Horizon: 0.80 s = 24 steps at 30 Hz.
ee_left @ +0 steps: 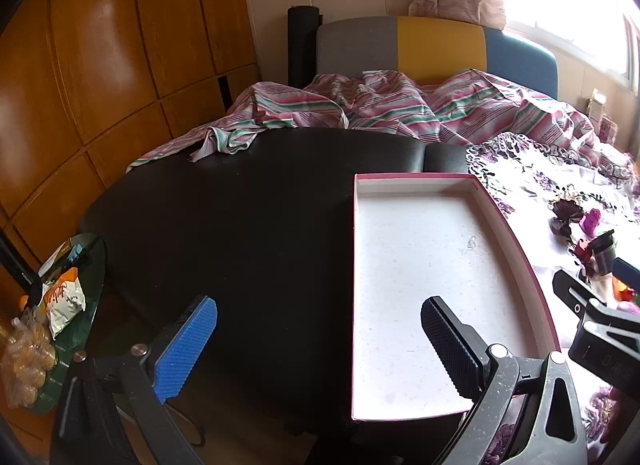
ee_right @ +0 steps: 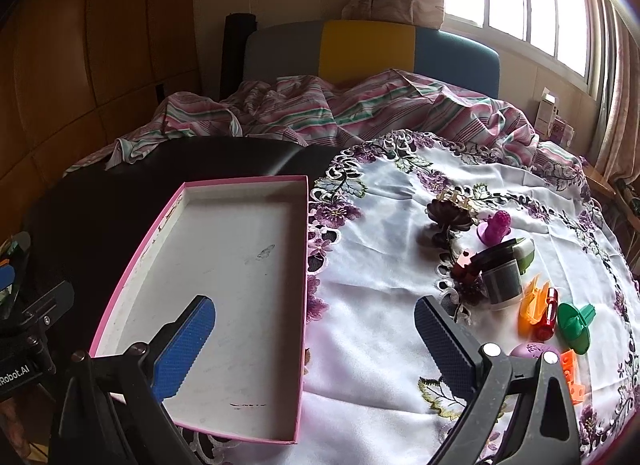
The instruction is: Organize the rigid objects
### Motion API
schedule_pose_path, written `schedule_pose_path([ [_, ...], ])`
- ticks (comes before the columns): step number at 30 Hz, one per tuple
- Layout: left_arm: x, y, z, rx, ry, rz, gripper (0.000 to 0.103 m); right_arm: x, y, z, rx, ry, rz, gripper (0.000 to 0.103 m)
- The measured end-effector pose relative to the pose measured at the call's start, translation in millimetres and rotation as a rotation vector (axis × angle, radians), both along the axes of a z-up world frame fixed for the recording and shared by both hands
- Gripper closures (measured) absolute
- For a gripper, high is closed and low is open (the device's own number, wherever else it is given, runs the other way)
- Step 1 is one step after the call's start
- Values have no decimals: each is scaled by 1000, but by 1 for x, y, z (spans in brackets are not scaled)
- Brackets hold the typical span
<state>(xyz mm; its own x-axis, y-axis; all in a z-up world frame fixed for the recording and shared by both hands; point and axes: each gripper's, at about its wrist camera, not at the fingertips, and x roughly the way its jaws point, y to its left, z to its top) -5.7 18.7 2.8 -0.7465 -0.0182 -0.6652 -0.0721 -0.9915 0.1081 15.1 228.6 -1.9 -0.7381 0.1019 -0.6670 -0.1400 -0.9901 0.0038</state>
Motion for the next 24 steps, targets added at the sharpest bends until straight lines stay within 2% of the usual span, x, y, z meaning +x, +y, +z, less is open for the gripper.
schedule_pose_path([
  [6, -1, 7, 1, 14, -10, -36, 0, -3, 14, 6, -8, -4, -3, 1],
  [11, -5, 15, -2, 70, -49, -84, 0, -10, 40, 13, -23, -31, 6, 1],
  [16, -7, 34, -5, 37, -63, -147, 0, -23, 87, 17, -47, -76, -4, 1],
  [18, -9, 41, -6, 44, -79, -180, 0, -29, 117, 19, -63, -78, -49, 1],
  [21, -15, 48, -7, 99, -119, -234, 0, -35, 166, 17, -64, -72, -162, 1],
  [24, -17, 65, 1, 135, -88, -309, 0, -34, 215, 8, -94, -57, -291, 1],
])
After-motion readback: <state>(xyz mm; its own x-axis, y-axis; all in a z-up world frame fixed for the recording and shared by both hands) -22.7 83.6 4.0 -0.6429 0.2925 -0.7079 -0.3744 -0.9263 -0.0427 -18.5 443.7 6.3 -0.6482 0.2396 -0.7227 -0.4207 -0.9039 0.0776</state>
